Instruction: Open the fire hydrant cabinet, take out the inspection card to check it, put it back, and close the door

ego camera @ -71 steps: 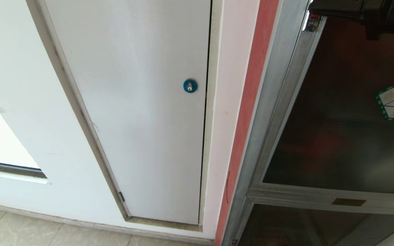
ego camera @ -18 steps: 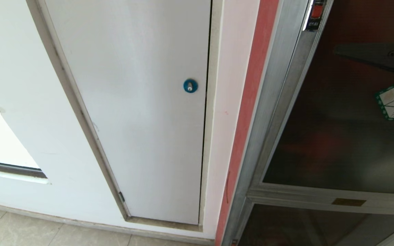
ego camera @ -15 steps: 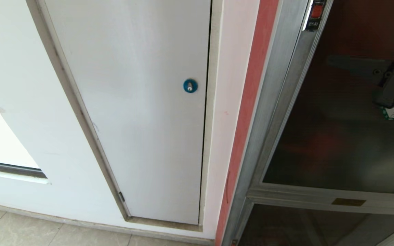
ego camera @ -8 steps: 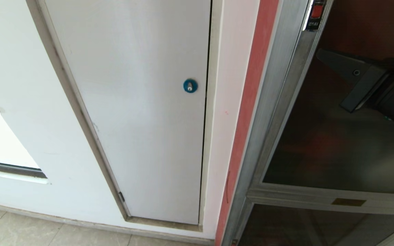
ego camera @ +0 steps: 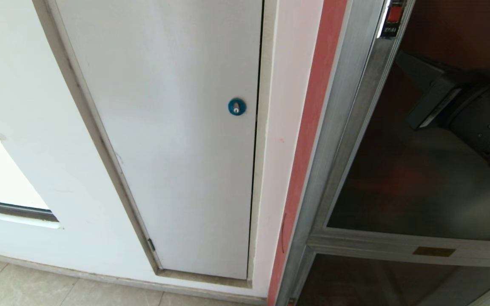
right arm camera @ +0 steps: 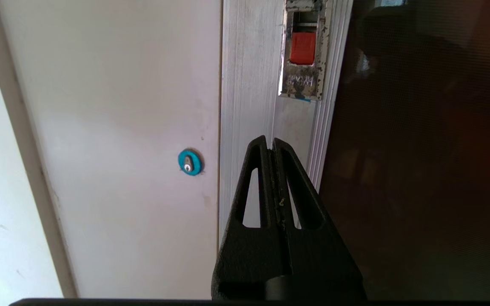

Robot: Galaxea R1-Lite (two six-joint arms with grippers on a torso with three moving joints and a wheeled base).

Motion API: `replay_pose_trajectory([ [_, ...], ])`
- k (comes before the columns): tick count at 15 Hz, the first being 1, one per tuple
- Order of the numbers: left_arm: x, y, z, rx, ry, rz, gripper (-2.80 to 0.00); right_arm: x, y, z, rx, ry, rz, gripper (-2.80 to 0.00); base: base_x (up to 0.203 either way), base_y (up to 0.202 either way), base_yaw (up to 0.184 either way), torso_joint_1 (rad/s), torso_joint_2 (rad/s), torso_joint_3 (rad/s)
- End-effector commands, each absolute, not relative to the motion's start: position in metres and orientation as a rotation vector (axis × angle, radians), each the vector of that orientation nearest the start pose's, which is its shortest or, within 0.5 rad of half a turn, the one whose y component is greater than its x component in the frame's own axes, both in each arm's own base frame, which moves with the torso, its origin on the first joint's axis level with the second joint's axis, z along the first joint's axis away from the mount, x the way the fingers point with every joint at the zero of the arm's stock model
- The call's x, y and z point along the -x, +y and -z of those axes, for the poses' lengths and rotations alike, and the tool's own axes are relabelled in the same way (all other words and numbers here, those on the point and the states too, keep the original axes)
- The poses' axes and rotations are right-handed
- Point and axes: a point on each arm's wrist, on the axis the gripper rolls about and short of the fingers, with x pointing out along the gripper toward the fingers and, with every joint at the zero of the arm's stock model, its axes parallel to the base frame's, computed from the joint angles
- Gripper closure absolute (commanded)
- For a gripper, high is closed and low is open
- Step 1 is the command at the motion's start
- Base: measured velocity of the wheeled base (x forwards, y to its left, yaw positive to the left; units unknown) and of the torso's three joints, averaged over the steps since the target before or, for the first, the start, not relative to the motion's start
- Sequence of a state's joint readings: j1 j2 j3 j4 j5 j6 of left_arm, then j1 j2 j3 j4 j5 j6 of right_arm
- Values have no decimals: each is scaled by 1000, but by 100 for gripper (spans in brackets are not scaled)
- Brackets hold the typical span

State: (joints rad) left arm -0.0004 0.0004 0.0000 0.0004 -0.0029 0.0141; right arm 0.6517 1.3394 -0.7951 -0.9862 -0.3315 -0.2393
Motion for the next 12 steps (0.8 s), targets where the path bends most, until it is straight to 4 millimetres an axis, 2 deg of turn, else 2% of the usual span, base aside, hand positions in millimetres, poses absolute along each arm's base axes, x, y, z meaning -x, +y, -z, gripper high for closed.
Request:
replay_pose_trajectory([
  [1, 23, 0, -76, -14, 2, 3, 0, -174, 123, -312, 32, -436, -259, 0, 0, 0, 0, 0, 0, 0],
  [4, 23, 0, -75, -14, 0, 4, 0, -173, 123, -326, 31, -480, -246, 0, 0, 0, 0, 0, 0, 0],
  [6, 23, 0, -75, -14, 1, 3, 0, -175, 124, -327, 48, -482, -241, 0, 0, 0, 0, 0, 0, 0],
  [7, 23, 0, -75, -14, 0, 3, 0, -176, 125, -328, 50, -485, -239, -280, 0, 0, 0, 0, 0, 0],
  [12, 23, 0, -75, -14, 0, 4, 0, -182, 130, -337, 44, -513, -232, -280, 0, 0, 0, 0, 0, 0],
])
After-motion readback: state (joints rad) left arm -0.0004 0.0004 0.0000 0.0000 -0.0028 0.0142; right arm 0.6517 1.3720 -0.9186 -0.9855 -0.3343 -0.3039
